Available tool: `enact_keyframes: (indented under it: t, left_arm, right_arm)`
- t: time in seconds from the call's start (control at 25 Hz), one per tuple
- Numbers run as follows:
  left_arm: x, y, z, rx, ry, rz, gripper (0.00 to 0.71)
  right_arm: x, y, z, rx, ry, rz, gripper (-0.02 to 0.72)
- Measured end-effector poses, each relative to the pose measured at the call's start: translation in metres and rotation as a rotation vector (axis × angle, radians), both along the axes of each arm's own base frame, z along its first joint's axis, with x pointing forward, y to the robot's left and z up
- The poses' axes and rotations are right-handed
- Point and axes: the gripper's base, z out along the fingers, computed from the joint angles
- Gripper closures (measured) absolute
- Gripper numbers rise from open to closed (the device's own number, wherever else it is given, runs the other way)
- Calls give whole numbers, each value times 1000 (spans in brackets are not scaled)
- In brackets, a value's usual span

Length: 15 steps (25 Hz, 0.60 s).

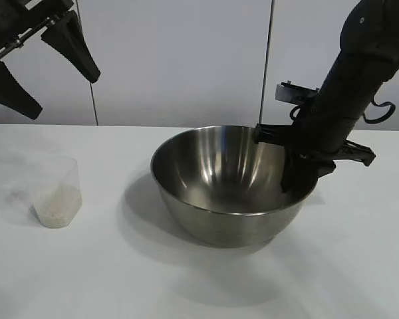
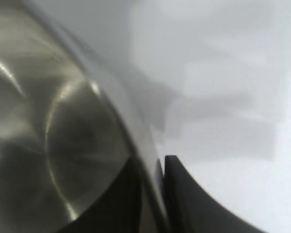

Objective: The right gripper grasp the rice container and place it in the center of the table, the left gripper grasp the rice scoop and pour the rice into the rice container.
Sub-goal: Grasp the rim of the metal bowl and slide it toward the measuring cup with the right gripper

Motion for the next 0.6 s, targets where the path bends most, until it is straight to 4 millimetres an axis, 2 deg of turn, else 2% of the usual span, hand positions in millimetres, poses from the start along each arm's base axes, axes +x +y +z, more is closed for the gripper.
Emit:
enact_keyframes:
  t: [0.4, 0.6]
  left_arm:
    - [0, 0, 0, 0, 0, 0, 21]
    - [0, 0, 0, 0, 0, 0, 21]
  right_arm:
    - [-6, 9, 11, 102, 32, -3, 692]
    - [-14, 36, 11, 90, 20, 77, 692]
